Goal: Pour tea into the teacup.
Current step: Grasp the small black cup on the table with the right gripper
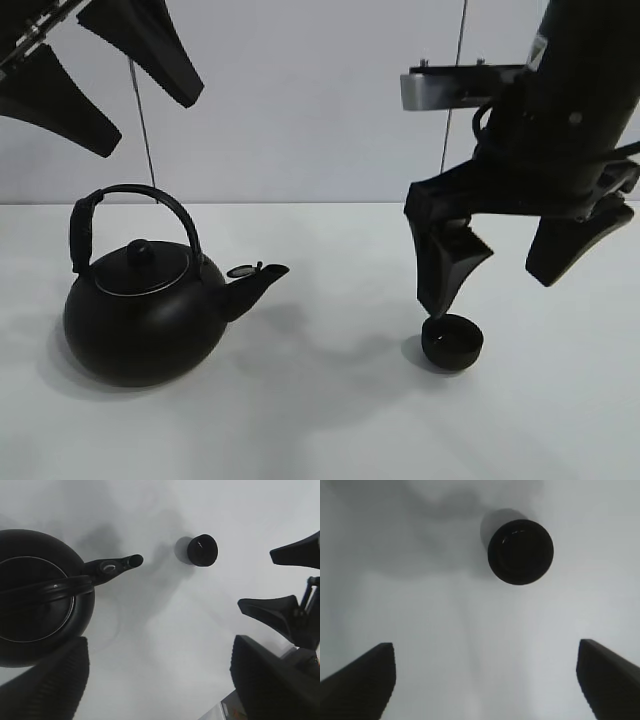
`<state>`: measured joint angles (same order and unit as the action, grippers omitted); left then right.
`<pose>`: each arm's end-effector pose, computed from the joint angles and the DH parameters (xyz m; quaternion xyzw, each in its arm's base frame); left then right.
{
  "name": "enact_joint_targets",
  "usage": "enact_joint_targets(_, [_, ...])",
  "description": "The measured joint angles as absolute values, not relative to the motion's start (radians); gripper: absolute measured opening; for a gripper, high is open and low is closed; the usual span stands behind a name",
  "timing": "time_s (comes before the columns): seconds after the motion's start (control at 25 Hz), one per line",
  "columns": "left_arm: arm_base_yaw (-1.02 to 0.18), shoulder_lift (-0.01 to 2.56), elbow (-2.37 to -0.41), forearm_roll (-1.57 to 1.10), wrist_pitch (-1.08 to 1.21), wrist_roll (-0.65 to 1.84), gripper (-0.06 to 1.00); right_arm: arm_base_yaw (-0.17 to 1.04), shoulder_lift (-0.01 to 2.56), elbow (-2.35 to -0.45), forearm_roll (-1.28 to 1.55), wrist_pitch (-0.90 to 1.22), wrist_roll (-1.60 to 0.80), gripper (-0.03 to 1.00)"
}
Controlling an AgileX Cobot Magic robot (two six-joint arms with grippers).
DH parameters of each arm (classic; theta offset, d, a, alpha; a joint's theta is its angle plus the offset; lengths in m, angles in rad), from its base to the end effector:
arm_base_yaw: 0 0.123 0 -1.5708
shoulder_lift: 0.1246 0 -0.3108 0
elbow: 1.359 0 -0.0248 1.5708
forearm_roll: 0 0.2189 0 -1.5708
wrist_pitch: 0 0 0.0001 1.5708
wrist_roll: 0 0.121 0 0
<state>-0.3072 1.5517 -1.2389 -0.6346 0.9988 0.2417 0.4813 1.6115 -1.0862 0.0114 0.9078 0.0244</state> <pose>0.2649 -0.1473 0.3127 0.1370 0.9337 -0.2927 0.1542 0.2537 0.1337 0.2412 -0.2221 0.9685 0.0328 0.1074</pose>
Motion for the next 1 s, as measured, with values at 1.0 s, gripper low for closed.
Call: enact_joint_targets(1.0, [-0.307, 1.552, -1.239, -0.635, 0.990, 0.242, 0.56, 0.412, 1.882, -1.089, -0.008, 0.700, 0.087, 0.69])
